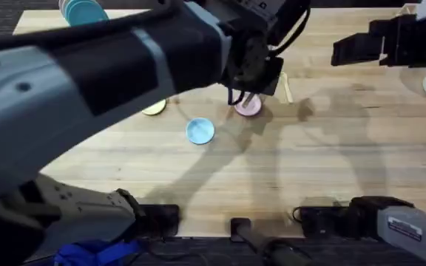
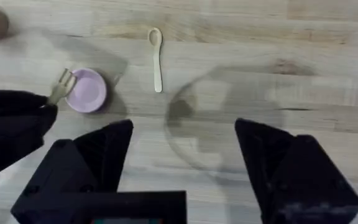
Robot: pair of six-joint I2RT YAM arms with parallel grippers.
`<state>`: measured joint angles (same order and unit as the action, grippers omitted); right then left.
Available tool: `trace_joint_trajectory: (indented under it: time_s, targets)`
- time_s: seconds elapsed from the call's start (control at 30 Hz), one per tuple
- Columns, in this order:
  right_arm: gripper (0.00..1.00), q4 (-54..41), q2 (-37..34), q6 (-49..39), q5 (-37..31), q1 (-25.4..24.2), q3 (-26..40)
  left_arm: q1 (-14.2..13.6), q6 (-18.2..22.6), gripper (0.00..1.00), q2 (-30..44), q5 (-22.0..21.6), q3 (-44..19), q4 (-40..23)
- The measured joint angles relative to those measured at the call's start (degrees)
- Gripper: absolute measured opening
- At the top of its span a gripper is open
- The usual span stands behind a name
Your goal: Pick up a utensil and set it on the pink plate, then put the other utensil in the container.
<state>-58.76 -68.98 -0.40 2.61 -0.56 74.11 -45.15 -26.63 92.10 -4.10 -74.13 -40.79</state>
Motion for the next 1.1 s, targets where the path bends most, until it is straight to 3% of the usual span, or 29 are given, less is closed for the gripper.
trace_joint_trajectory:
  time_s: [0.63,1.1]
  targets:
    - [0.998,0.0,-0.01,0.0,0.0,0.0,0.0,0.21,0.0,0.041,12.59,0.02,0.0,3.56]
    - [0.998,0.0,-0.01,0.0,0.0,0.0,0.0,1.68,0.0,0.041,14.73,0.0,0.0,4.19]
